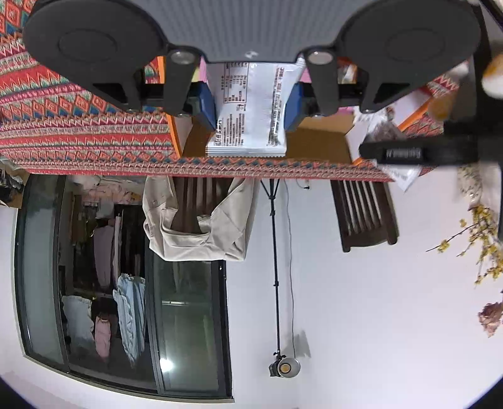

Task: Organize snacks
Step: 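Carry both white packets into the cardboard box and open both tools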

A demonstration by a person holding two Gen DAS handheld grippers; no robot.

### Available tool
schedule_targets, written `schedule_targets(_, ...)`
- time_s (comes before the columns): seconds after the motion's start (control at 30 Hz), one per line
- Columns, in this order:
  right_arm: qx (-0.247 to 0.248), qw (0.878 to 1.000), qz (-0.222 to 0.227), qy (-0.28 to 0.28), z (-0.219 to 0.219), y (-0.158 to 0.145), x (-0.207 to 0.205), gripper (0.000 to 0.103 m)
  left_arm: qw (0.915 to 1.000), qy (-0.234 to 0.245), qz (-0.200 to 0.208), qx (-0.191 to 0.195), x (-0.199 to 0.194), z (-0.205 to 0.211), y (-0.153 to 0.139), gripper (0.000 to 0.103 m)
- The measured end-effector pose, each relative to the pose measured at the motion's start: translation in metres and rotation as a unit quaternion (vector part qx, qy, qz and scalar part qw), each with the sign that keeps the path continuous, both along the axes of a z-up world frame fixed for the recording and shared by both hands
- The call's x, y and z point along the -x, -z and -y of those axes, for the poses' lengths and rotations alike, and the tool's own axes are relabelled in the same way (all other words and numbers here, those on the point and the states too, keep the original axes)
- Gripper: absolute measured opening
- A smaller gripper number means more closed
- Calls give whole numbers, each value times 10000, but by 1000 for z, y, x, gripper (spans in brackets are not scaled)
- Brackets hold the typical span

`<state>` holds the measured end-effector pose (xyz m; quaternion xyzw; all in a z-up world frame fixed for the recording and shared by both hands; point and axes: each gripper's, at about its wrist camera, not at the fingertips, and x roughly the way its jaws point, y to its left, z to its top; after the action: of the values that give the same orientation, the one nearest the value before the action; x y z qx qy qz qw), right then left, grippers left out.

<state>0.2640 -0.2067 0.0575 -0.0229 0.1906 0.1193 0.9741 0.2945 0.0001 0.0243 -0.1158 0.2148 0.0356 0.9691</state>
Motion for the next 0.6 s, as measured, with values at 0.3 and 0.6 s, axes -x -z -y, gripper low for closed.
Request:
schedule_targets(0.3,-403,9989,-237,46,12,30,-40,46,9997,34,-224,-78,-12,-11,24,39)
schedule_targets(0.6,-323,9993,-44,-168,13,43,-31,47,9998,1,-185,-46,-9,-13,31,39)
